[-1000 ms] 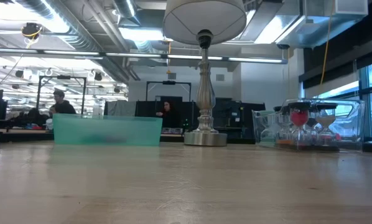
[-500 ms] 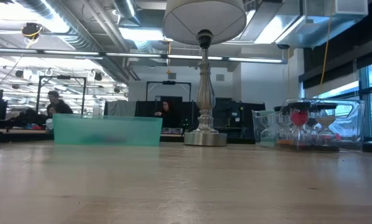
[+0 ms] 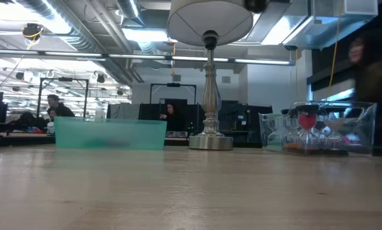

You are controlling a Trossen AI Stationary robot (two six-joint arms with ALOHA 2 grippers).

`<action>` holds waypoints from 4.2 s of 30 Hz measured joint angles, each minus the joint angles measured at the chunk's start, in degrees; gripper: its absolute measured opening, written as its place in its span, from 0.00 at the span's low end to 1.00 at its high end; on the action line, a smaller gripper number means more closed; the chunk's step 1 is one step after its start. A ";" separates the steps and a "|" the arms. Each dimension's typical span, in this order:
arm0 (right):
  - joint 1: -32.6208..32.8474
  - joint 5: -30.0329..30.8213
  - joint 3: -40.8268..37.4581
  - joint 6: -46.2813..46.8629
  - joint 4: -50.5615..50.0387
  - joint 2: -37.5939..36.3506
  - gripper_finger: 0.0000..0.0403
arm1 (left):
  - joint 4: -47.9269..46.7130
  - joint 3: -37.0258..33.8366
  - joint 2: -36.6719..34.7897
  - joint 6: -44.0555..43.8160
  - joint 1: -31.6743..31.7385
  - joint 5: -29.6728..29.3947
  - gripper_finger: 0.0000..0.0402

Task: Pick & Place Office items
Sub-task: Put the green charger adapter into the gray bin, then return to Home Position

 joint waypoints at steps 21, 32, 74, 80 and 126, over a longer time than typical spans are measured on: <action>29.20 7.22 -0.02 32.91 -47.59 -5.40 0.39 | -3.97 -0.02 0.00 -1.70 -5.00 -5.68 0.56; 37.88 4.01 -0.02 48.24 -53.21 -0.57 0.39 | -4.12 -0.02 0.00 -1.66 -4.56 -6.18 0.56; 41.94 -9.79 -24.26 59.23 -37.05 1.35 0.71 | -2.84 -0.09 -1.67 -0.13 -5.76 -7.65 0.56; 41.84 -6.14 -18.66 50.12 -37.68 -2.04 0.73 | -2.82 -0.09 -1.66 -0.14 -5.74 -7.17 0.56; 28.82 49.75 -18.69 10.61 -31.68 -24.59 0.68 | -37.49 0.00 -31.60 -8.64 4.88 25.31 0.56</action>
